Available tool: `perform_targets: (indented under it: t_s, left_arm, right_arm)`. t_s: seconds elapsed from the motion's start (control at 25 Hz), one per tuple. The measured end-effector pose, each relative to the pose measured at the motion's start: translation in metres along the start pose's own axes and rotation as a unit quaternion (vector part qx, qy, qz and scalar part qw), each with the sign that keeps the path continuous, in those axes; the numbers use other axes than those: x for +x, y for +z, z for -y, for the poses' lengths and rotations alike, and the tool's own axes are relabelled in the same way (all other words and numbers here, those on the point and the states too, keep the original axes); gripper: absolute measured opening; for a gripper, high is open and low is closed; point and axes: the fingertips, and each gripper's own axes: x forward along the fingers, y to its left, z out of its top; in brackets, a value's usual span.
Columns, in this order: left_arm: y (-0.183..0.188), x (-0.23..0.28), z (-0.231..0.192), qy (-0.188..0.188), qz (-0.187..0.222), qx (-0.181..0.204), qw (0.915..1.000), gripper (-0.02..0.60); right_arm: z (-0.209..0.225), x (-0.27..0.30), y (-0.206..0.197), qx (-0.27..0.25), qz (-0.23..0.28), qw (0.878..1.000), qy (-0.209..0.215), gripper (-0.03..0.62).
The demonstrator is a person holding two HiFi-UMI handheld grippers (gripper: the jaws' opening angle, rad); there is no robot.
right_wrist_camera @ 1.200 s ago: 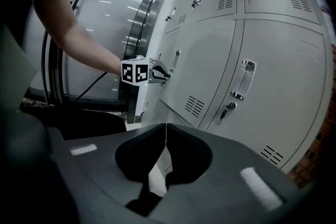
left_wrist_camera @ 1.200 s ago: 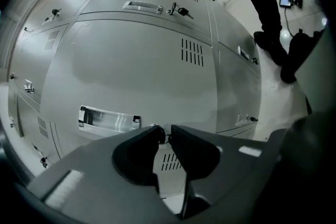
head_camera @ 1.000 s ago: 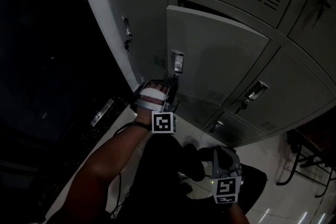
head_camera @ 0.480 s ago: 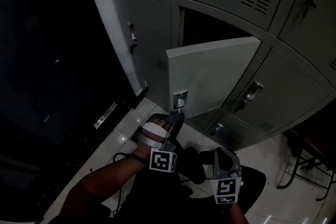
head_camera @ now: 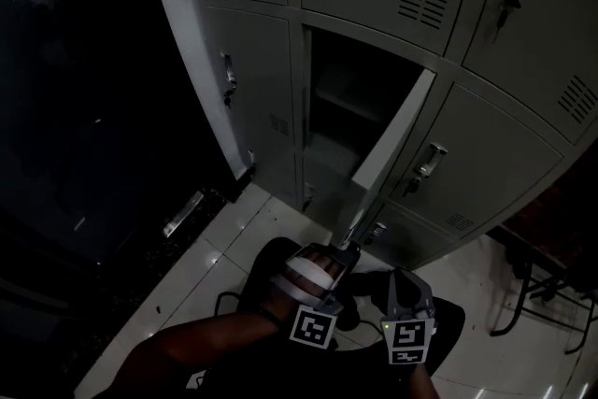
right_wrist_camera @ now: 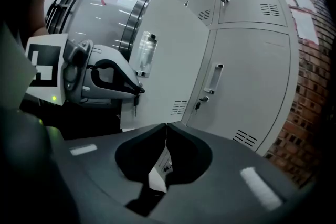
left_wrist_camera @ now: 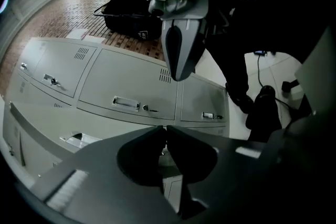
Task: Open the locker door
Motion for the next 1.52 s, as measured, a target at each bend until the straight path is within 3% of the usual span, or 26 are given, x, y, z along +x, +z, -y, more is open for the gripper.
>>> perform_targets:
  t_s: [0.32,0.48,0.6,0.72,0.84,0.96,1.04,1.2,1.24,1.28,1.32,1.52]
  left_arm:
    - [0.003,0.003,0.001,0.003,-0.008,0.029,0.9995,0.037]
    - [0.011,-0.003,-0.001,0.017,0.013,0.027,0.9994,0.068]
    - [0.023,-0.018,-0.010,0.012,0.044,-0.036,0.9983,0.089]
    - [0.035,-0.039,-0.023,0.001,0.087,-0.136,0.9868,0.089]
    - [0.047,-0.054,-0.025,-0.032,0.130,-0.257,0.9570,0.086]
    - [0.046,-0.059,-0.012,-0.074,0.155,-0.376,0.9103,0.083]
    - [0.039,-0.059,-0.002,-0.102,0.169,-0.453,0.8691,0.067]
    - [0.030,-0.063,0.000,-0.142,0.224,-0.595,0.7591,0.035]
    - [0.027,-0.064,0.002,-0.150,0.228,-0.615,0.7400,0.032]
    - [0.025,-0.064,0.004,-0.155,0.228,-0.625,0.7300,0.031]
    - [0.022,-0.064,0.005,-0.155,0.227,-0.630,0.7266,0.029]
    - [0.008,-0.060,0.008,-0.143,0.223,-0.644,0.7175,0.012]
  right_arm:
    - [0.025,-0.010,-0.015,0.010,-0.010,1.000,-0.028,0.006]
    - [0.025,-0.011,-0.012,0.003,-0.006,0.999,-0.035,0.008]
    - [0.025,-0.015,-0.008,0.004,-0.002,0.999,-0.035,0.008]
    - [0.023,-0.024,-0.002,0.034,0.013,0.999,-0.020,0.008]
    - [0.015,-0.034,0.002,0.087,0.033,0.995,0.017,0.003]
    - [0.004,-0.045,0.008,0.130,0.054,0.989,0.050,0.003]
    - [0.000,-0.050,0.011,0.146,0.067,0.985,0.060,0.002]
    - [-0.004,-0.055,0.013,0.148,0.078,0.984,0.067,0.002]
    - [-0.004,-0.056,0.012,0.148,0.079,0.984,0.068,0.002]
    - [-0.005,-0.056,0.012,0.149,0.080,0.983,0.068,0.002]
    - [-0.005,-0.057,0.012,0.150,0.080,0.983,0.068,0.002]
    - [-0.009,-0.058,0.015,0.153,0.086,0.982,0.073,0.002]
